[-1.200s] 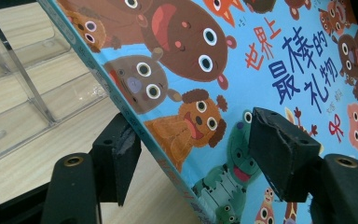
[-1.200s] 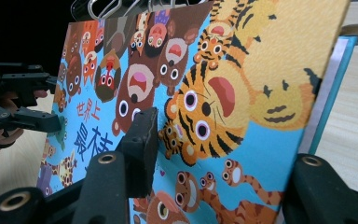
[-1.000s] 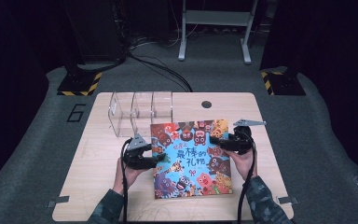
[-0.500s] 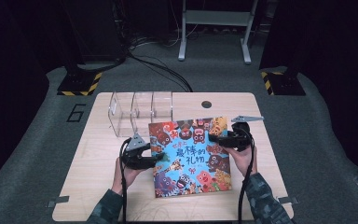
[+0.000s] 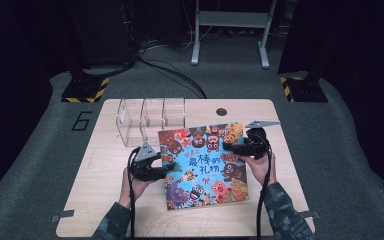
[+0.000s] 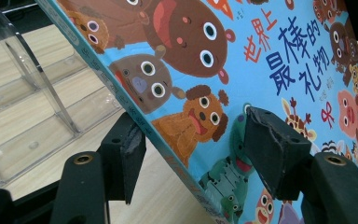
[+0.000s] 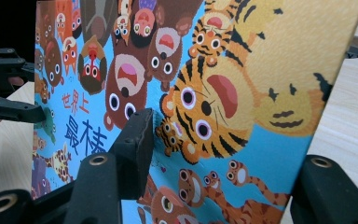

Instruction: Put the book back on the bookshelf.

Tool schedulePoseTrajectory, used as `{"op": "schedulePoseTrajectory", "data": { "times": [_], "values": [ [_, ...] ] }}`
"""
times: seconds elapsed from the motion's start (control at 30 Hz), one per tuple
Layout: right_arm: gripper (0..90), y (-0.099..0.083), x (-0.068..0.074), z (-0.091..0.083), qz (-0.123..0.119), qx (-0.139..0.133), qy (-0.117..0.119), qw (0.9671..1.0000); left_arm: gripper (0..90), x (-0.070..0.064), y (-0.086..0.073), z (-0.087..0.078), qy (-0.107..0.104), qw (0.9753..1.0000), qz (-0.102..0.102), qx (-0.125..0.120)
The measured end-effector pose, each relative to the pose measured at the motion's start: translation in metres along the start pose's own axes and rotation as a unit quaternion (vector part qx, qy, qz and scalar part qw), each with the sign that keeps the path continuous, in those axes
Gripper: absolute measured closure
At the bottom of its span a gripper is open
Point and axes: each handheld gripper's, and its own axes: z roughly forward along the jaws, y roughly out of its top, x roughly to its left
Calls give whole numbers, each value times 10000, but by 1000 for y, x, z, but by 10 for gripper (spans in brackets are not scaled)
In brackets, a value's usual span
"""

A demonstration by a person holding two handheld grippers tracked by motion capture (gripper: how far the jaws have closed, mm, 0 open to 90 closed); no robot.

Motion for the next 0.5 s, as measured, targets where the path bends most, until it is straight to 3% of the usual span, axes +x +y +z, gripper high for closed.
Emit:
{"op": "schedulePoseTrajectory", "data": {
  "times": [0.5],
  "values": [
    [449, 10, 0, 0, -114, 78, -38, 9999, 418, -2, 3, -6, 85, 9999, 149, -19]
  ]
}}
